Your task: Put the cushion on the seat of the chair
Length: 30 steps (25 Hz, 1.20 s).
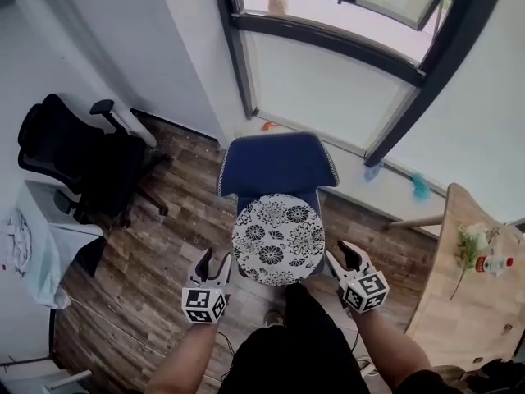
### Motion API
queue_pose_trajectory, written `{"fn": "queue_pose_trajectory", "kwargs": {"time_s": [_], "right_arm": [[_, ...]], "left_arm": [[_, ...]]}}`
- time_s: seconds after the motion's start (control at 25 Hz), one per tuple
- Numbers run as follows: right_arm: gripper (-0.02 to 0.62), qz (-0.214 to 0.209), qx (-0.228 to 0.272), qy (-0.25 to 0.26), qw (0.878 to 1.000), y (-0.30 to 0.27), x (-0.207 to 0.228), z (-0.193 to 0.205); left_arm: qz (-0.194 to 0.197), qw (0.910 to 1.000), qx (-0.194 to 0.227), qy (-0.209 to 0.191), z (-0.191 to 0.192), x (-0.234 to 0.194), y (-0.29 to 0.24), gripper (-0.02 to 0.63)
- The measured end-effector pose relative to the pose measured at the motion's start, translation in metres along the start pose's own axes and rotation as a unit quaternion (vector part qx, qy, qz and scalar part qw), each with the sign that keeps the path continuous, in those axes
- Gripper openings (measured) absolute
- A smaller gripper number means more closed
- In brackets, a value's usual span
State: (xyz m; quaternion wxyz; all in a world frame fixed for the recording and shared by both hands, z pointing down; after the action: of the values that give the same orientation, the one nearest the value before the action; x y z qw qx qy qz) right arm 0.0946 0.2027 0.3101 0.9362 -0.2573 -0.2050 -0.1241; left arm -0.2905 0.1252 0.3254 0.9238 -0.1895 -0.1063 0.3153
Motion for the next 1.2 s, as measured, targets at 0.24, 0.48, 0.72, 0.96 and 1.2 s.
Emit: {"fn": "queue_pose_trajectory", "kwargs": {"time_s": [0.24,0.48,0.72,0.96,1.2], "right_arm": [[0.085,-0.023,0.045,0.024,0.998,0.042,-0.032,-0.045],[0.054,-0.007,0.071,0.013,0.997,0.069,-0.054,-0.082],[0.046,-0.011,0.100,0.018,0.995,0.080,-0.069,-0.103],[0.029,-0.016,0.116,0.033,0.993,0.086,-0.083,-0.117],[0.025,-0.011,0.116,0.041,0.992,0.085,-0.091,-0.117]], "left_arm": [[0.000,0.9980,0.057,-0.026,-0.059,-0.002,0.033,0.206],[-0.004,0.9943,0.105,-0.018,-0.108,0.002,0.053,0.206],[0.008,0.9928,0.117,-0.024,-0.123,0.005,0.075,0.067],[0.016,0.9910,0.129,-0.032,-0.130,-0.004,0.089,0.012],[0.013,0.9892,0.141,-0.037,-0.136,-0.006,0.088,0.006]]}}
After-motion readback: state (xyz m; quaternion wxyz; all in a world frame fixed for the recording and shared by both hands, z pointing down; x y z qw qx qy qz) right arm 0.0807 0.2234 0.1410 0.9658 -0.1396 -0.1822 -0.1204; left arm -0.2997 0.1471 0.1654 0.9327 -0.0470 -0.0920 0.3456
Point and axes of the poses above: the fingertips, and each gripper's own axes: y backward along the fingers, x to its right, z out of its underside, the point moved 10 cm from there along y, backward along the fingers, and after that the axes turned 15 degrees about -y, right-handed, at the moved point
